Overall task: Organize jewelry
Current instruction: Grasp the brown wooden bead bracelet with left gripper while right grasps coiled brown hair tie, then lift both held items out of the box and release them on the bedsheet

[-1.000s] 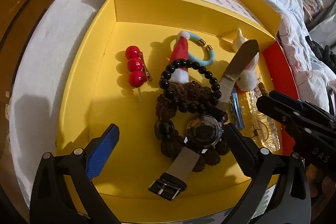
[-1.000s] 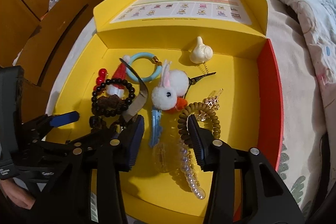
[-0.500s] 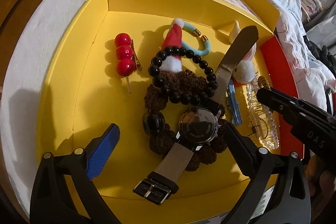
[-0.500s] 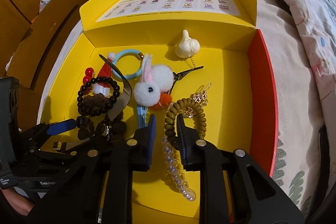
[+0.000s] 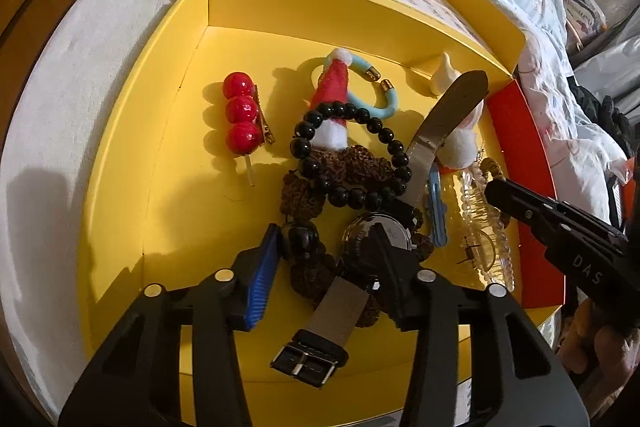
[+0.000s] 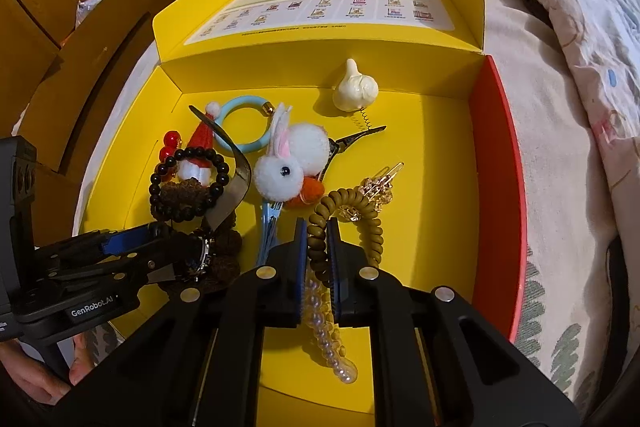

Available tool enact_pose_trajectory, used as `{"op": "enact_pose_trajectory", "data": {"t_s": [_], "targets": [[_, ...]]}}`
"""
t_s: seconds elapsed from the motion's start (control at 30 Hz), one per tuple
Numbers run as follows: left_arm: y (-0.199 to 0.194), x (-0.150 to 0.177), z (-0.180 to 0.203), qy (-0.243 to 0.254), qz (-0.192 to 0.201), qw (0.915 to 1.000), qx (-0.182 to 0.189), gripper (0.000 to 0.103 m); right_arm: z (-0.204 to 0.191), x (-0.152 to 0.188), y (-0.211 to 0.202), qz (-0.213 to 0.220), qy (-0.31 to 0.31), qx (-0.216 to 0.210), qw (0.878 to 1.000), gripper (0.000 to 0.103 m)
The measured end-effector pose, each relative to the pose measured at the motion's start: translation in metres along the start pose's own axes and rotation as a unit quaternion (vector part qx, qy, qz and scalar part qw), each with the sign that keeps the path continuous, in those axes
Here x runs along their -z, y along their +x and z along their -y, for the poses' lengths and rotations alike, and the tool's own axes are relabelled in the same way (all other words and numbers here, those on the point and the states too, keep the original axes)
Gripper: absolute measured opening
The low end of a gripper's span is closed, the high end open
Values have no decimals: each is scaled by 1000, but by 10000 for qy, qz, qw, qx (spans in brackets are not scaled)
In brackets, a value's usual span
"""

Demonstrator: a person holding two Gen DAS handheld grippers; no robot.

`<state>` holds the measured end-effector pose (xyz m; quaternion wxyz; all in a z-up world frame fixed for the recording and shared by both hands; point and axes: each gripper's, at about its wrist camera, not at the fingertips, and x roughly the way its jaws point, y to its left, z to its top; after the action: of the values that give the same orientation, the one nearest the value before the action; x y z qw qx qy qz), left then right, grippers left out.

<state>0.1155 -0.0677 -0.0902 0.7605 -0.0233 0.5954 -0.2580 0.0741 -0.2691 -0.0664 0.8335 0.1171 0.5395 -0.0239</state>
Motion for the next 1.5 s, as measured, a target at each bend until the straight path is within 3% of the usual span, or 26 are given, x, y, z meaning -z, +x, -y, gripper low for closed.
{"op": "enact_pose_trajectory", "data": {"t_s": [0.17,0.2,0.77,1.5], "targets": [[0,-1,-3,-19,-19,10000,-80,21,1,-1,-6,73,33,7,10000,10],[-1,-1,-5,-38,-25,10000,-51,20,1,-1,-8,89,41,6,10000,10],[-39,-5,15,183,552,9981,180,20,5,-3,-43,433,160,-316,9984,10],[-109,8,50,643,1333,9871,613,20,7,6,-85,769,219,-290,9964,10]]}}
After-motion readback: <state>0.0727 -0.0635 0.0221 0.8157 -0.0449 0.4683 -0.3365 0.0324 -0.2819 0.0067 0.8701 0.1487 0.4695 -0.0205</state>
